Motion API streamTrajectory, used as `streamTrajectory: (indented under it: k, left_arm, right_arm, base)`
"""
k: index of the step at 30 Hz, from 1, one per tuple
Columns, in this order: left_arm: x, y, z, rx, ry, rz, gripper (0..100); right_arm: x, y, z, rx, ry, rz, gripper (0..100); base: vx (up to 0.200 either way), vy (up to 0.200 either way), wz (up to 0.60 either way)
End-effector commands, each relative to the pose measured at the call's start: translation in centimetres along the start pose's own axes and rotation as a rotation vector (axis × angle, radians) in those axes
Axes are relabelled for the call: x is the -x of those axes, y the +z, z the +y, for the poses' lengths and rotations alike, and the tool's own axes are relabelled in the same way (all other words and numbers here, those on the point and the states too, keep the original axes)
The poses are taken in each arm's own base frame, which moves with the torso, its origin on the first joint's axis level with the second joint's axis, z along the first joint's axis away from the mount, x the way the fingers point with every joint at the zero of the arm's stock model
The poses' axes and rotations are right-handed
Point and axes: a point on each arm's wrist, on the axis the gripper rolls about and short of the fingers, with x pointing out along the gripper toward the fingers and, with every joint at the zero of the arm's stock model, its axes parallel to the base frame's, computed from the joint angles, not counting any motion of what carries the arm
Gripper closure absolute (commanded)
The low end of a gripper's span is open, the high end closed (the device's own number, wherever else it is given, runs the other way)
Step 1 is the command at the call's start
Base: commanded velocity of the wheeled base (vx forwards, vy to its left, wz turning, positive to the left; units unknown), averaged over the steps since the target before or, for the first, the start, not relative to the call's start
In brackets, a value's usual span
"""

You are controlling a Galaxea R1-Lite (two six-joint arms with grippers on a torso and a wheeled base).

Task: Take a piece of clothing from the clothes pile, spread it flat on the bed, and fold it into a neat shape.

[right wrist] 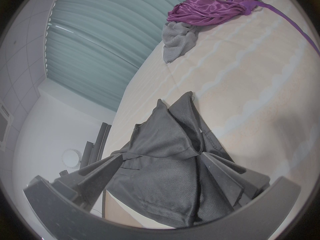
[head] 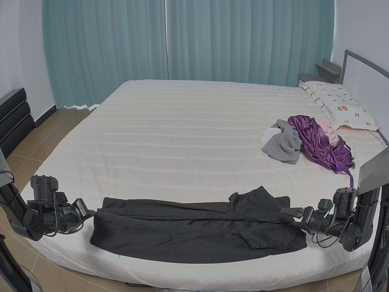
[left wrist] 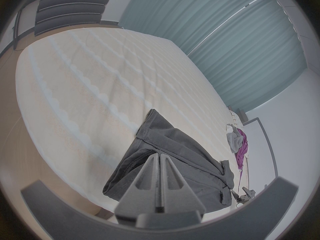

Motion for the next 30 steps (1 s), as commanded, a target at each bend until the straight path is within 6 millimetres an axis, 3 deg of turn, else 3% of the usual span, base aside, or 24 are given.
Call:
streamTrajectory:
  k: [1,12,25,26,30]
  left_arm:
    - [0.0,0.0,0.0,0.0,0.0,0.0,100]
    - [-0.1,0.0,0.1,0.002,0.003,0.003,100]
    - [-0.1,-0.1,0.1,0.004,0.004,0.004,100]
    - [-0.2,-0.1,0.1,0.001,0.003,0.005,100]
    - [-0.1,-0.1,0.1,0.001,0.003,0.005,100]
  right_arm:
    - [-0.4,-0.3,-0.5,0.017,-0.013,0.015,0]
    - [-1.1,0.2,-1.0,0.049,-0.003,-0.008,0]
    - [-0.9,-1.1,-2.0,0.11,-0.045,0.047,0]
    - [-0.9,-1.1,-2.0,0.11,-0.044,0.046,100]
    - [-0.7,-0.9,-1.8,0.114,-0.04,0.034,100]
  base:
    - [0.0,0.0,0.0]
    - [0.0,0.0,0.0]
    - [0.0,0.0,0.0]
    - [0.0,0.0,0.0]
    - [0.0,0.0,0.0]
